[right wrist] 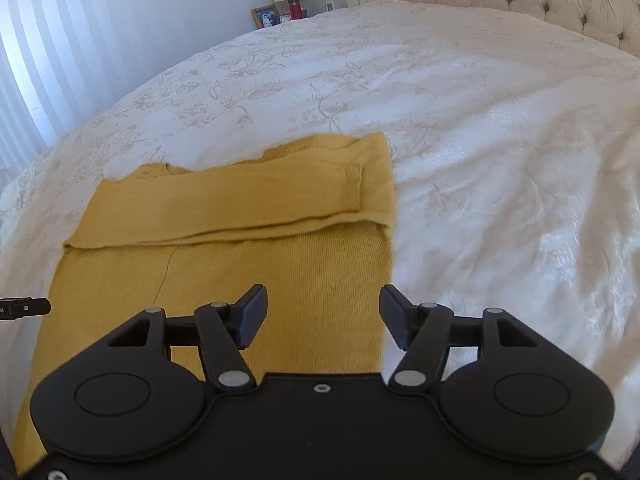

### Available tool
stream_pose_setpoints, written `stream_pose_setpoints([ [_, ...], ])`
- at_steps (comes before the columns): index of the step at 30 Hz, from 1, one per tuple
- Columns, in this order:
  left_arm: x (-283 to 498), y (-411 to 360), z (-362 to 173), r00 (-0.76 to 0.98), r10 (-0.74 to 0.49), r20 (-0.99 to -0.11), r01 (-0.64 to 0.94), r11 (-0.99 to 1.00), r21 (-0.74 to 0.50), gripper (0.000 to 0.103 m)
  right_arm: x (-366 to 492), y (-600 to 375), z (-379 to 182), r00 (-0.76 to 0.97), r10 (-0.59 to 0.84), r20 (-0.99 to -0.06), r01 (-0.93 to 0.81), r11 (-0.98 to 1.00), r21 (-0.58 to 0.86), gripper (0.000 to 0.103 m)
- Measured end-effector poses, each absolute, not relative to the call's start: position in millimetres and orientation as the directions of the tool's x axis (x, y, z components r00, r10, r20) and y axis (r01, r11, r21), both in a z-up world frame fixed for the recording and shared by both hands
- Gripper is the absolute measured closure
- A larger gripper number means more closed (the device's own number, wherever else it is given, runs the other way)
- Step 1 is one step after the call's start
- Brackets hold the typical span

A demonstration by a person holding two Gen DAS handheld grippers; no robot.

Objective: Fold small clothes
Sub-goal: 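Move both grippers to the hem and close the left gripper on it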

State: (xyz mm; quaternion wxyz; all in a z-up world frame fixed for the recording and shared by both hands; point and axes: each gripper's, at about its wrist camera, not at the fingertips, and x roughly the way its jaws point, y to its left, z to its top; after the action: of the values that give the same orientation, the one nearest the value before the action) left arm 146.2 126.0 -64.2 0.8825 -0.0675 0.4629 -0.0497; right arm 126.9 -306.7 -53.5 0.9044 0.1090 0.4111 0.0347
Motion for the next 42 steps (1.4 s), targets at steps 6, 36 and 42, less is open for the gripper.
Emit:
stream_pose_setpoints([
  [6,106.0,129.9,-66.4,0.489,-0.156,-0.858,-0.014,0.982,-0.186,0.039,70.6,-315.4,-60.3,0.571,0.167,-0.804,0.029,0.974,0.223,0.037],
  [36,71.7,101.2,-110.0,0.305,-0.223,-0.926,0.120,0.973,-0.195,0.031,38.6,-323.4,-110.8,0.196,0.317,-0.928,0.088,0.937,0.339,0.022],
  [42,62.6,118.6,-103.6,0.334,-0.321,-0.886,0.098,0.947,-0.306,0.093,36.3,-321.9,-107.9,0.191,0.347,-0.918,0.074,0.928,0.366,0.080],
])
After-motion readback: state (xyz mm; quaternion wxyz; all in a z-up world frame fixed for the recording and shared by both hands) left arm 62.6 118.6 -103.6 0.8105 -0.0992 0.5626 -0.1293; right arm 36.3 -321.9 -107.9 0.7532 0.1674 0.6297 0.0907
